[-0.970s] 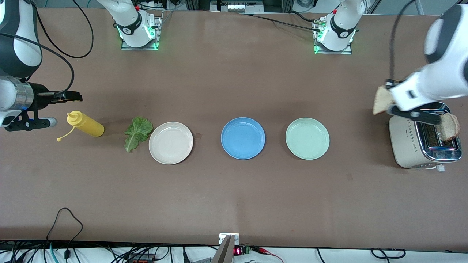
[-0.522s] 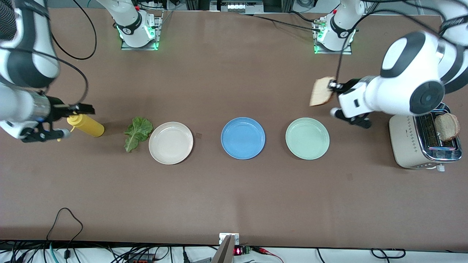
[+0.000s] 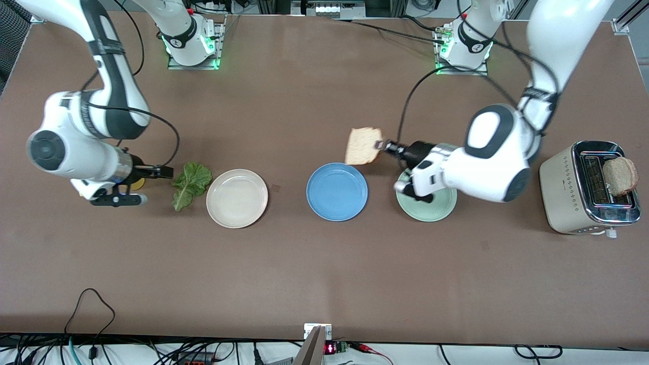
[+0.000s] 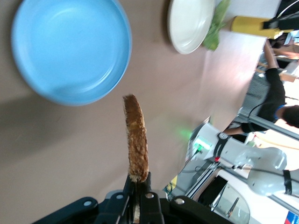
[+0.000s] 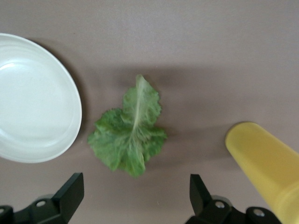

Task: Make sandwich in blue plate with both arms
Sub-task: 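Lift the bread with the left gripper while the right gripper reaches the lettuce, then lay the bread on the blue plate with the left gripper while the right grasps lettuce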

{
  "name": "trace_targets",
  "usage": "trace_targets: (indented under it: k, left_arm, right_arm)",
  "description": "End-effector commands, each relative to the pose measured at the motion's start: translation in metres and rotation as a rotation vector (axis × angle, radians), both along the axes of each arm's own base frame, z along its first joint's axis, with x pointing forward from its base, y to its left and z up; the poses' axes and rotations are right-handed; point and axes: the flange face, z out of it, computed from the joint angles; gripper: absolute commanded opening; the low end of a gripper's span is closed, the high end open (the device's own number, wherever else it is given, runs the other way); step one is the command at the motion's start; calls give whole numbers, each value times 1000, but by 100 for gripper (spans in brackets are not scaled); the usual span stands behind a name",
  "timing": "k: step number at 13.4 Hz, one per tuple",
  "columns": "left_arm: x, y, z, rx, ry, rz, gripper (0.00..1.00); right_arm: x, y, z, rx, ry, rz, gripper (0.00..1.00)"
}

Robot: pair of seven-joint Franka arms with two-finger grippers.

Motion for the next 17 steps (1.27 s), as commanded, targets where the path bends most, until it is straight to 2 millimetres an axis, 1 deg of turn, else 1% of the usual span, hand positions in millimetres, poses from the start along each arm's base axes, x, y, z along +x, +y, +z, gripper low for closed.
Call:
trace_targets:
  k: [1,2,3,4,5,6,8,9,10,11,12,13,15,16,17]
  left_arm:
    - [11,-20,-42,-152,-107,6,0]
    - [16,-14,-55,-175,-157,1,0]
    - [20,-11,-62,-205,-189,-5,0]
    - [24,-7,-72,-256,-223,26,1]
    - [25,-5,-85,-297,-263,27,1]
    - [22,-3,-104,-310,-280,29,1]
    - [20,0,-119,-313,-312,28,1]
    - [20,1,-129,-324,-316,21,2]
    - [20,1,-134,-338,-333,9,2]
    - [19,2,-137,-338,-331,9,2]
    - [17,1,-147,-340,-315,9,3]
    - [16,1,-151,-341,-307,12,4]
    - [12,-6,-159,-359,-281,33,6]
    - [13,-8,-159,-350,-293,41,6]
    - [14,-7,-160,-340,-302,48,11]
  right_arm:
    - [-21,8,-26,0,-64,-39,100]
    - [-23,8,-45,-2,-87,-60,100]
    - [-22,7,-57,-7,-90,-91,100]
    - [-20,8,-65,-12,-88,-115,100]
    - [-19,8,-73,-13,-92,-120,100]
    - [-19,7,-81,-14,-93,-125,100]
    - [-16,1,-94,-15,-103,-137,100]
    - [-16,1,-100,-15,-110,-139,100]
    - [-15,1,-105,-17,-113,-148,100]
    - [-12,0,-104,-17,-118,-151,100]
    - [-10,-1,-102,-16,-124,-154,100]
    - [-8,-1,-99,-15,-130,-160,100]
    - [-2,0,-106,-17,-129,-168,100]
    - [-1,0,-108,-18,-129,-168,100]
    - [-1,0,-112,-19,-127,-168,100]
